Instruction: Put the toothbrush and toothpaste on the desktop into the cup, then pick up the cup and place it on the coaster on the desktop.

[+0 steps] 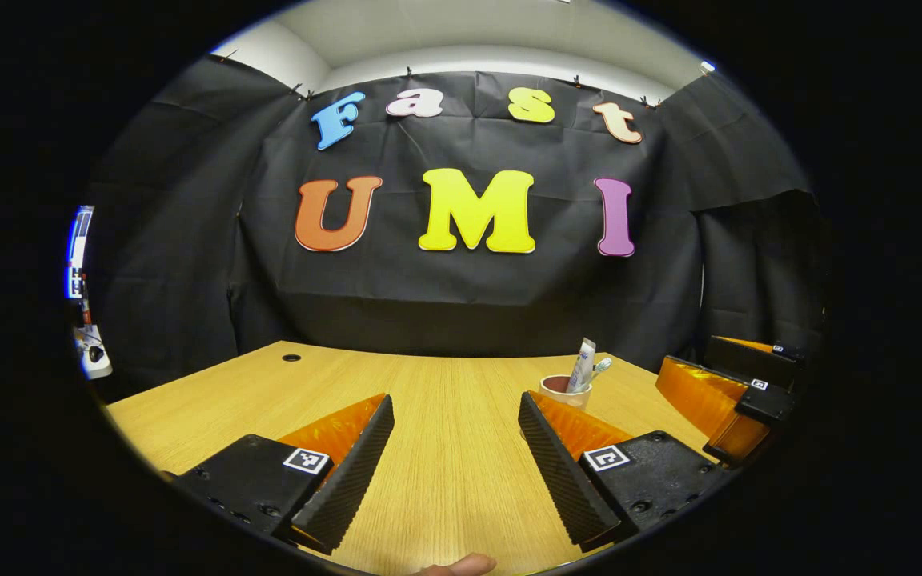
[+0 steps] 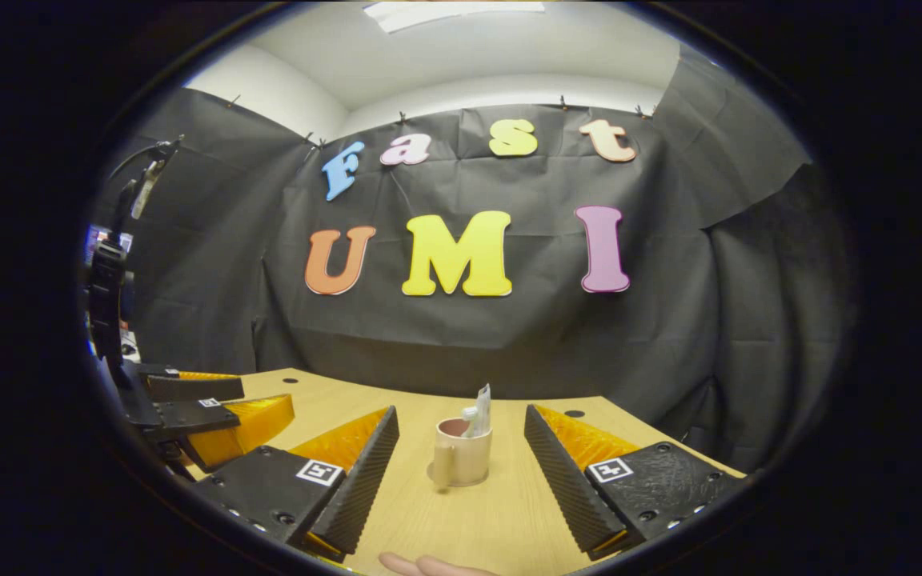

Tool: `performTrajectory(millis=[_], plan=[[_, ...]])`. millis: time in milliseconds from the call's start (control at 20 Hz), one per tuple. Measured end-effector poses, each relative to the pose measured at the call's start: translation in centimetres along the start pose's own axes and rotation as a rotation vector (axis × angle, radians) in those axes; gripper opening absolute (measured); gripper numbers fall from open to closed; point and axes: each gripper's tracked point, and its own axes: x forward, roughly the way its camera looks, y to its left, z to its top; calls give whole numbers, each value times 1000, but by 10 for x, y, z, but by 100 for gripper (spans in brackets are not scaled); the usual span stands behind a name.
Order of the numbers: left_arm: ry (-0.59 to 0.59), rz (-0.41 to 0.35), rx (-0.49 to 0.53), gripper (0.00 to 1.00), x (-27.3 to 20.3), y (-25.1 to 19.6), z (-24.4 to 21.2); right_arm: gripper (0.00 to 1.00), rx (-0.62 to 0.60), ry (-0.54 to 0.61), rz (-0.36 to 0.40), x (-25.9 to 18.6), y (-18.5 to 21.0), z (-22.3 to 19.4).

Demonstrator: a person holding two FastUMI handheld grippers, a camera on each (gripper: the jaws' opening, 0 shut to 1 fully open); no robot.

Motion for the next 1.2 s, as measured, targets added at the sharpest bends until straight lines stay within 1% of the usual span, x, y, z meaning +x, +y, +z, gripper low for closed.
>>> performTrajectory(millis=[50, 100, 350, 900, 1200], plan=[[-5, 3, 3, 94, 1, 0, 1, 95, -1, -1, -2, 0, -1, 0], [-4, -2, 4, 99, 1, -2, 0, 95, -2, 0, -2, 1, 0, -1], [-6, -23, 7, 99, -2, -5, -1, 95, -4, 2, -10, 3, -2, -2], [12, -4, -4, 99, -1, -3, -3, 95, -21, 11, -6, 6, 0, -7], [22, -16, 7, 99, -2, -3, -6, 95, -27, 19, -9, 9, -1, -11]])
